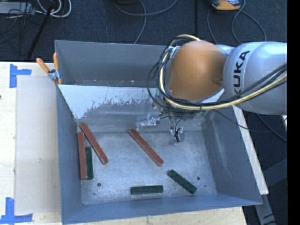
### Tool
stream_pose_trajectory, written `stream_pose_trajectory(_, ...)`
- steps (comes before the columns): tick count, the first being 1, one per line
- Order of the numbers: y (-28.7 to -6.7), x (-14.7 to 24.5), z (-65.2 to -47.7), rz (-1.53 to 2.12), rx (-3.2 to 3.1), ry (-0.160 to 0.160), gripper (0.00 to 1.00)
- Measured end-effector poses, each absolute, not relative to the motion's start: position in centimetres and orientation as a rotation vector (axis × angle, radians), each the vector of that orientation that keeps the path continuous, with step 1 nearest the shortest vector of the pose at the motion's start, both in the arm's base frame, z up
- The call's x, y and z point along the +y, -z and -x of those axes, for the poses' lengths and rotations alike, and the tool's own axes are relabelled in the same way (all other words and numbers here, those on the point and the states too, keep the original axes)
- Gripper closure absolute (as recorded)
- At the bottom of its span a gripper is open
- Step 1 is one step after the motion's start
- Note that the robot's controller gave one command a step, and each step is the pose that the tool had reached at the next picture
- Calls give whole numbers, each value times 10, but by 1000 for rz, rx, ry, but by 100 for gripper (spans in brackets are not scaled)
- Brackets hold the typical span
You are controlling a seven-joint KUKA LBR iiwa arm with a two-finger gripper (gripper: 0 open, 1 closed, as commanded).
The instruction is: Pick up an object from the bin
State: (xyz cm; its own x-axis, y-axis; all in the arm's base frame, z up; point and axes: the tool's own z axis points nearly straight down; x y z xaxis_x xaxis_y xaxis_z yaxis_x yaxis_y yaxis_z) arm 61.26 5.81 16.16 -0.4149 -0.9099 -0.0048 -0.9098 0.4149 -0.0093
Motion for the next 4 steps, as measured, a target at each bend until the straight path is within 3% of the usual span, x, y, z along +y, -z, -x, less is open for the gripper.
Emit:
stream_pose_trajectory(1,-82,125,-592,2099,2342,-9,0)
stream_pose_trajectory(2,-196,79,-559,2369,2059,3,0)
stream_pose_trajectory(3,-78,115,-576,2196,2253,-11,0)
stream_pose_trajectory(4,-158,58,-581,2497,1904,3,0)
